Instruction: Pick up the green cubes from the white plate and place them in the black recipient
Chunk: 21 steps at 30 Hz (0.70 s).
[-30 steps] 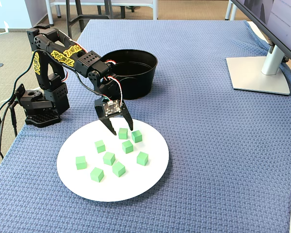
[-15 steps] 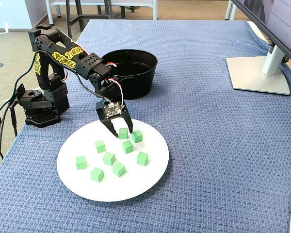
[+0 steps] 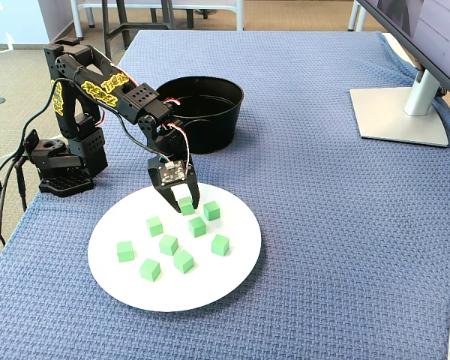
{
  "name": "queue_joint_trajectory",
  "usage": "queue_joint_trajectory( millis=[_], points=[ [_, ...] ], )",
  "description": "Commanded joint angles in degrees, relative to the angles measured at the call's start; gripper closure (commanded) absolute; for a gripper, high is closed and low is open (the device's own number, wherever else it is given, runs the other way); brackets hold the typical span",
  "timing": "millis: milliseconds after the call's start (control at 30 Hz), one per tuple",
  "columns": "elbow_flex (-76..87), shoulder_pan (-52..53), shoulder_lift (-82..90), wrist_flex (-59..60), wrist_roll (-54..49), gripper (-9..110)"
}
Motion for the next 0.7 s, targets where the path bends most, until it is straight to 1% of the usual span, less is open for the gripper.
queue_joint_trajectory(
  millis=[0, 167, 300, 400, 500, 600, 667],
  points=[
    [-0.1, -0.9, 4.7, 0.5, 4.0, 102],
    [-1.4, -2.6, 19.4, 12.3, 14.1, 102],
    [3.2, -7.6, 35.8, 19.6, 18.7, 102],
    [5.7, -15.7, 47.9, 25.5, 23.2, 102],
    [5.2, -26.9, 54.7, 29.8, 29.3, 102],
    [4.8, -38.0, 56.9, 28.7, 34.0, 102],
    [2.5, -42.7, 53.7, 26.8, 36.5, 102]
  ],
)
